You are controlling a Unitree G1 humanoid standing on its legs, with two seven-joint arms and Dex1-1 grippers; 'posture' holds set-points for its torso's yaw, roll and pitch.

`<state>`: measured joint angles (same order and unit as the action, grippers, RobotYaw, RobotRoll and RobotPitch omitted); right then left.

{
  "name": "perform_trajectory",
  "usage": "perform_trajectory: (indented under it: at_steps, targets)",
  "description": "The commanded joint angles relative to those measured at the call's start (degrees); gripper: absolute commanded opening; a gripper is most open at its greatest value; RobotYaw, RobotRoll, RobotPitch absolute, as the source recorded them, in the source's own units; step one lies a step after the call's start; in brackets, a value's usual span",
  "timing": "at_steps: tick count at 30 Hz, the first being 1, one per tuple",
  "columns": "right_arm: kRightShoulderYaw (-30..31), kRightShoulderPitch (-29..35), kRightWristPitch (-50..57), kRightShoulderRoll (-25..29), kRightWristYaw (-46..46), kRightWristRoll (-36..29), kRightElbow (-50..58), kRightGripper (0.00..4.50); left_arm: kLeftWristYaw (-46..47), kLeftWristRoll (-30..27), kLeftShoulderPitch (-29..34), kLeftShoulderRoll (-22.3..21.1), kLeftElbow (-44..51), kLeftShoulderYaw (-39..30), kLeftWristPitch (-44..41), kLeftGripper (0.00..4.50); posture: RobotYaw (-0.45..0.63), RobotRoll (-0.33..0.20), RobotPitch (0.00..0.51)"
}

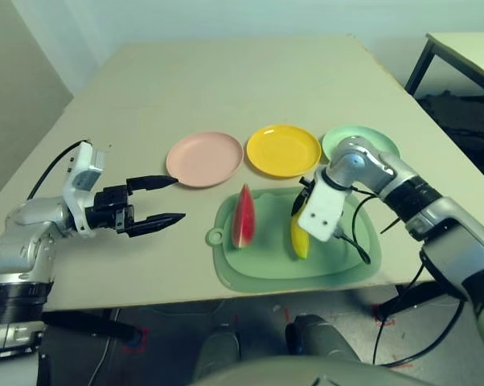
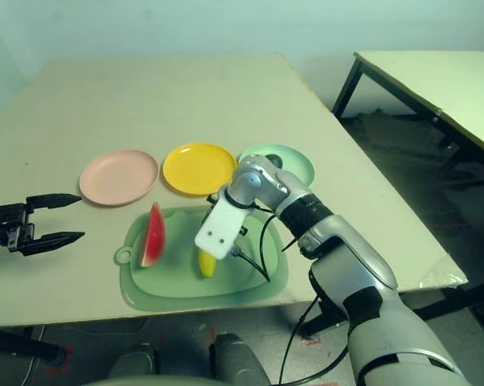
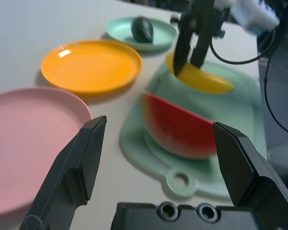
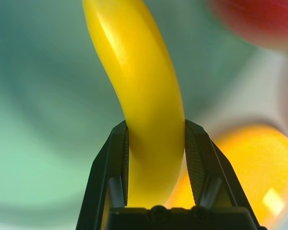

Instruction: Place the fruits into color-matched plates.

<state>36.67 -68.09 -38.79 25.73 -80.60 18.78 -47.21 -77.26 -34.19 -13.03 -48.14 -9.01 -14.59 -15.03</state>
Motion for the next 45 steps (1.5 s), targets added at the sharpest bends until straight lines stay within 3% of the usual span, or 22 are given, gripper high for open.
perform_trajectory:
  at_steps: [1, 7, 13, 24, 32, 40, 45]
  targets:
    - [-1.3, -5.9, -1.0, -0.9, 7.1, 3.8, -11.5, 1.68, 2.4, -0.4, -1.7, 0.0, -0.1, -1.0, -2.2, 4.50, -0.07, 0.000, 0.046]
    - [-2.0, -10.3, 0.6, -4.0, 19.0, 7.4, -22.6, 1.68, 7.7, 0.5, -3.8, 0.7, 0.3, -0.3, -5.6, 4.50, -0.07, 0.000, 0.046]
    - [-3.6, -9.8, 6.1, -6.6, 30.5, 9.7, -28.0, 1.68, 8.8, 0.2, -4.4, 0.0, 1.2, -0.6, -7.8, 4.50, -0.07, 0.000, 0.053]
    - [-4.8, -7.3, 13.8, -10.5, 38.4, 11.8, -30.5, 1.68, 8.9, 0.8, -2.9, -0.4, 3.5, -0.9, -7.6, 4.50, -0.05, 0.000, 0.059]
    - [-5.0, -5.4, 13.6, -10.8, 38.8, 12.9, -30.4, 4.45, 8.9, 0.7, -1.7, -0.6, 4.4, -1.1, -7.4, 4.50, -0.05, 0.000, 0.058]
    - [-7.3, -6.0, 9.9, -8.3, 35.3, 10.9, -29.1, 4.48, 8.4, 0.9, -2.4, -0.7, 3.8, -0.3, -7.1, 4.50, -0.07, 0.000, 0.049]
    - [-18.6, -5.1, 10.6, -3.9, 19.5, -2.6, -24.3, 4.48, 7.6, 2.7, -3.4, -0.5, 1.9, 0.2, -4.3, 4.50, -0.05, 0.000, 0.055]
